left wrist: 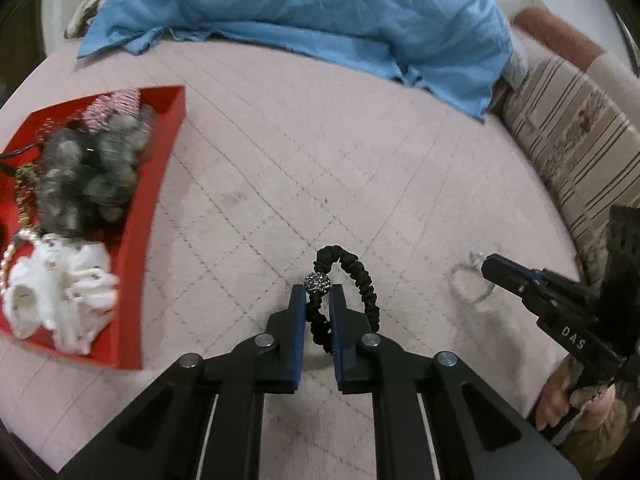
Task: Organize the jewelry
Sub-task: 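Grasp the black beaded bracelet with left tool while right tool grasps green bead bracelet, then carry both bracelets over the red tray and open both tools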
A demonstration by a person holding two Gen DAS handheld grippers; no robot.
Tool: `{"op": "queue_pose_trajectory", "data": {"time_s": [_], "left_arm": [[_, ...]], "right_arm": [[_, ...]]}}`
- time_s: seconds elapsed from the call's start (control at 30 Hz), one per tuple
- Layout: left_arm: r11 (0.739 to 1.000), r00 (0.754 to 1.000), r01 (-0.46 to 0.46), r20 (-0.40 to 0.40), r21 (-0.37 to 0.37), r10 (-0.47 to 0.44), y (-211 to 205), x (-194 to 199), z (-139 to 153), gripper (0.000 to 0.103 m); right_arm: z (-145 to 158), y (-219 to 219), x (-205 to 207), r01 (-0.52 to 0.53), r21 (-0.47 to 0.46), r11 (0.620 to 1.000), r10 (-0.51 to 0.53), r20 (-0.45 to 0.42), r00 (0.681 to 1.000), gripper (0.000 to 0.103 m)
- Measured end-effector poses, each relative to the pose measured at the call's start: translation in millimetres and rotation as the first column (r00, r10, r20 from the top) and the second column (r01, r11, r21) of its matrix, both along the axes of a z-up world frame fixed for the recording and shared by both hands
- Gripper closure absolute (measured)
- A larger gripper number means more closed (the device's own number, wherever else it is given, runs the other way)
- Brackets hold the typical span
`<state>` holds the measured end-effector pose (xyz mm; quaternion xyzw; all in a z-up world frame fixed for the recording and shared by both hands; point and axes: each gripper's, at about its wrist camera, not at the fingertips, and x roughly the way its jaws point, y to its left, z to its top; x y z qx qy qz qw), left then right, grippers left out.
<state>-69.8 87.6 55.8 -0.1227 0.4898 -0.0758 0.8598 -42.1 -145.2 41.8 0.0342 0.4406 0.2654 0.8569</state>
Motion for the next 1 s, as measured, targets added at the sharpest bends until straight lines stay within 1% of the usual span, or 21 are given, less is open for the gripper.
{"op": "queue_pose_trajectory", "data": {"time_s": [0.1,0.27,0.4,0.6,0.7,0.77,1.0], "left_arm": [[0.999,0.999,-0.024,0.038,-0.042,0.026,13.1,-11.3,19.2,0.092],[0.993,0.991,-0.077,0.099,-0.092,0.086,40.7,-30.1,46.3,0.092],[0.984,0.98,-0.139,0.128,-0.111,0.152,70.0,-42.3,59.7,0.092],[0.961,0.948,-0.256,0.169,-0.107,0.271,125.7,-66.6,69.6,0.092],[0.94,0.926,-0.319,0.175,-0.117,0.336,154.8,-76.3,69.0,0.092],[0.922,0.908,-0.364,0.169,-0.129,0.383,177.4,-80.4,66.0,0.092],[0.878,0.866,-0.449,0.16,-0.168,0.474,228.5,-77.2,54.4,0.092]], "right_arm": [[15.2,-5.4,-2.4,0.023,0.075,0.997,-0.022,-0.015,1.0,0.096],[41.3,-4.7,-4.1,0.026,0.179,0.984,-0.021,-0.032,0.999,0.096],[61.7,2.7,-6.1,0.017,0.225,0.974,-0.011,-0.026,1.0,0.096],[87.5,31.1,-13.0,-0.029,0.192,0.981,0.026,0.023,0.999,0.096],[98.0,51.8,-14.1,-0.061,0.172,0.983,0.055,0.038,0.998,0.096],[101.0,62.7,-13.4,-0.077,0.159,0.984,0.071,0.043,0.997,0.096],[110.8,120.0,-11.2,-0.163,0.099,0.982,0.159,0.052,0.986,0.096]]}}
